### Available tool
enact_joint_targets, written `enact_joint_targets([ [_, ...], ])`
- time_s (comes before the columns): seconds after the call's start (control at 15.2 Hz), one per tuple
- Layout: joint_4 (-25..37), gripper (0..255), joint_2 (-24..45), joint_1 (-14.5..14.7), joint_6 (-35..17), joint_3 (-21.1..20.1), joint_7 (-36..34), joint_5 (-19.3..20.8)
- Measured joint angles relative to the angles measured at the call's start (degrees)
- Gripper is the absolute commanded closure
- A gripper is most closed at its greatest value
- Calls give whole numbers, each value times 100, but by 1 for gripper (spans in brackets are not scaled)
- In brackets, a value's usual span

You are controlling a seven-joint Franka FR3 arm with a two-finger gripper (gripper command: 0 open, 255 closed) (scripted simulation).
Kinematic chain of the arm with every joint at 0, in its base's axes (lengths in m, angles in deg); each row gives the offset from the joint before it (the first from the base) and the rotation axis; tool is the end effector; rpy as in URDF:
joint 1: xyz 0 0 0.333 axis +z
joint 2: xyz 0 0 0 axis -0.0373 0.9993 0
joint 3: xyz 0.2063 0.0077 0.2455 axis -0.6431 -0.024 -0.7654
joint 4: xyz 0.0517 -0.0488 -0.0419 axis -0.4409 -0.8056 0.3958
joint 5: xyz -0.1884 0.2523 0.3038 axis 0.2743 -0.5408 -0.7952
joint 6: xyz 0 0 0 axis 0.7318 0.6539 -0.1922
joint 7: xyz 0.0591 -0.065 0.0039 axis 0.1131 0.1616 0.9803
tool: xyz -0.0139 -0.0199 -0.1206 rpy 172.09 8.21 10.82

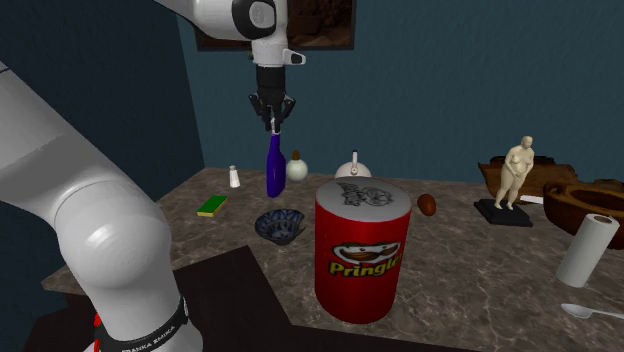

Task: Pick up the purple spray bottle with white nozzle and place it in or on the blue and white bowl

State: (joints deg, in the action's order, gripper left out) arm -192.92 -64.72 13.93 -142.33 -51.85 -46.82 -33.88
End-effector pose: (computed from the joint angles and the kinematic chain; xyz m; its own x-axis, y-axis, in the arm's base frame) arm 0.4015 0.2604 0.5075 0.7869 0.6113 0.0836 0.6168 -0.7832 -0.0785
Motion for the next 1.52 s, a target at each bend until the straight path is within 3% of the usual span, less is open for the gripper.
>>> enact_joint_targets([
  [1.52, -1316, 255, 456, 51, -1766, -177, 141, -134],
])
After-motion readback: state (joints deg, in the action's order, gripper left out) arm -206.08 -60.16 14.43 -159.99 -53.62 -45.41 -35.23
